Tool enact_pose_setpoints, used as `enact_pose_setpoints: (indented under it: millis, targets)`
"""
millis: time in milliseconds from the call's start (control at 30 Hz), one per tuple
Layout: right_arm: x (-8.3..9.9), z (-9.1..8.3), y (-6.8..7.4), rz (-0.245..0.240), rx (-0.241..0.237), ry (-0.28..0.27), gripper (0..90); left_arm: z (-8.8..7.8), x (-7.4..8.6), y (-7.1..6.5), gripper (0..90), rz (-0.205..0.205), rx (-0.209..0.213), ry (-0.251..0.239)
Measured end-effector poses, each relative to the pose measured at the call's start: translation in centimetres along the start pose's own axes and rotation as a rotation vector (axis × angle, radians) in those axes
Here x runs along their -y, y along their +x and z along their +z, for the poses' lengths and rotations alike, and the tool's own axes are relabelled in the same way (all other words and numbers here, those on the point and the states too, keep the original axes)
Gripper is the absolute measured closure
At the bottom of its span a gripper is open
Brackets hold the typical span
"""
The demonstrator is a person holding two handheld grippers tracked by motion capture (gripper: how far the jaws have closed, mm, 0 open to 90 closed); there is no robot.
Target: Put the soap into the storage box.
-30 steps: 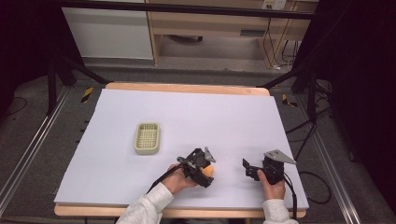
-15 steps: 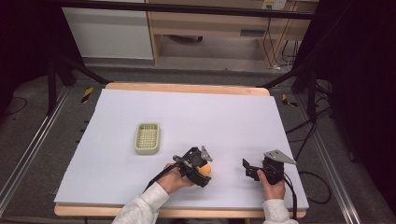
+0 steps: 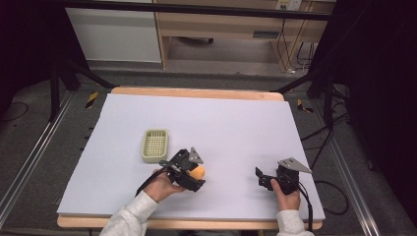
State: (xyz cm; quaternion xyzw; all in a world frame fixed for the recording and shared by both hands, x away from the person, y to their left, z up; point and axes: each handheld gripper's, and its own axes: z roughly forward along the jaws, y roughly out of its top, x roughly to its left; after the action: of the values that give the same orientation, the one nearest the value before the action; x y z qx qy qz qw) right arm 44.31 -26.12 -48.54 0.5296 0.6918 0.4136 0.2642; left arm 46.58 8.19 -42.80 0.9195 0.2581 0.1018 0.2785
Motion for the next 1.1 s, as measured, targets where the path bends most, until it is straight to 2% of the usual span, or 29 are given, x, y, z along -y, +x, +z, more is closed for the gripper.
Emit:
enact_pose_setpoints:
  millis: [33,67,100,233,300,667,833,900,967,1100]
  targets:
    - [0.0,0.0,0.0,-0.001,0.001,0.000,4.1,-0.5,0.7,0.6,26.4,-0.019,-0.011,-0.006]
    - [0.0,0.0,0.0,-0.001,0.001,0.000,4.1,-0.5,0.7,0.6,26.4,-0.019,-0.011,-0.006]
    - [0.0,0.0,0.0,-0.002,0.003,0.000,4.1,-0.9,1.3,1.0,26.4,-0.043,-0.012,-0.017]
    - [0.0,0.0,0.0,0.001,0.002,0.003,4.1,-1.3,1.9,1.7,26.4,-0.058,-0.025,-0.011]
    - [0.0,0.0,0.0,0.001,0.004,0.002,4.1,-1.6,2.1,2.3,26.4,-0.077,-0.026,-0.024]
    - [0.0,0.0,0.0,0.000,0.000,0.001,4.1,-2.6,2.6,4.0,26.4,-0.129,-0.063,-0.044]
    - [0.0,0.0,0.0,-0.003,0.001,0.001,4.1,-3.0,2.7,5.0,26.4,-0.170,-0.084,-0.065]
    - [0.0,0.1,0.0,-0.003,0.002,0.001,4.1,-3.1,2.8,5.2,26.4,-0.167,-0.090,-0.063]
    - [0.0,0.0,0.0,-0.002,0.002,0.001,4.1,-3.1,2.9,5.6,26.4,-0.185,-0.096,-0.068]
    - [0.0,0.0,0.0,-0.002,0.002,0.001,4.1,-3.0,2.9,6.1,26.4,-0.195,-0.105,-0.070]
